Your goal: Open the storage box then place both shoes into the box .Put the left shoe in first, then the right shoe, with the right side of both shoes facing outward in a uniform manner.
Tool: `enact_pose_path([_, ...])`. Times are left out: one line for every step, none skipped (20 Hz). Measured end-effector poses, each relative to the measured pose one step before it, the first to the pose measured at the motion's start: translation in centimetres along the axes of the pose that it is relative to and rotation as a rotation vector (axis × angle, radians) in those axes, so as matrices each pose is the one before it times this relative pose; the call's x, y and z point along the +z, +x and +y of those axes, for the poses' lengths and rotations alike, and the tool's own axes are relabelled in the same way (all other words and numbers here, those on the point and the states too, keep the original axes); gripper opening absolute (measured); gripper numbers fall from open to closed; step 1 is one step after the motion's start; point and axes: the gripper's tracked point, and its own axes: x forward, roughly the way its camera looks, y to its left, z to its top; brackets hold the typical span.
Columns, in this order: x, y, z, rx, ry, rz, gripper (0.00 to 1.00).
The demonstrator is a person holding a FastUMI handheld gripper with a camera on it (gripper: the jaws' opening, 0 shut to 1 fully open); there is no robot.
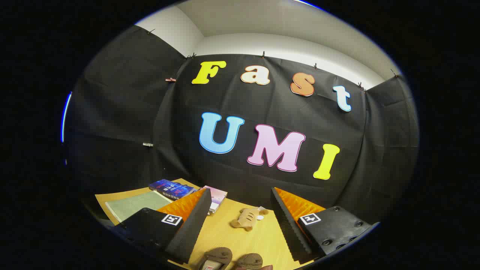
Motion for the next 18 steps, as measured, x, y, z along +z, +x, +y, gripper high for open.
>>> enact_pose_path([-0.03, 0.014, -0.011, -0.00063, -0.0016, -0.00039, 0.97])
enact_pose_path([0.023, 0.044, 0.122, 0.00106, -0.00094, 0.00036, 0.97])
enact_pose_path([0.025, -0.034, 0.072, -0.00022, -0.00141, -0.00067, 0.97])
enact_pose_path([-0.002, 0.015, 0.048, -0.00015, -0.00113, 0.0, 0.97])
enact_pose_path([-0.036, -0.015, -0.008, -0.0013, -0.00046, 0.00081, 0.97])
enact_pose_path([-0.034, 0.039, 0.033, 0.00078, 0.00099, 0.00091, 0.97])
enact_pose_path([0.015, 0.03, 0.033, -0.00071, 0.00083, 0.00137, 0.97])
enact_pose_path([-0.062, 0.041, 0.029, 0.00054, 0.00015, 0.001, 0.97])
enact_pose_path([-0.002, -0.019, -0.046, -0.00163, -0.00185, 0.00057, 0.97])
enact_pose_path([0.033, -0.004, -0.089, -0.0013, -0.00216, -0.0001, 0.97])
enact_pose_path([0.025, -0.018, -0.032, -0.00126, -0.00138, -0.00034, 0.97])
enact_pose_path([-0.011, 0.044, 0.04, 0.0001, -0.00026, -0.00055, 0.97])
enact_pose_path([-0.006, -0.021, 0.019, -0.00112, 0.00007, -0.00117, 0.97])
enact_pose_path([0.071, -0.023, -0.028, -0.00033, 0.00122, 0.00018, 0.97])
enact_pose_path([0.046, 0.03, 0.012, -0.00016, 0.00158, -0.00126, 0.97])
enact_pose_path([0.02, -0.011, 0.095, 0.00261, 0.002, -0.00086, 0.97])
enact_pose_path([0.026, -0.088, 0.198, 0.00697, 0.00483, -0.00183, 0.97])
enact_pose_path([0.124, 0.047, 0.35, 0.01194, 0.00972, -0.00505, 0.97])
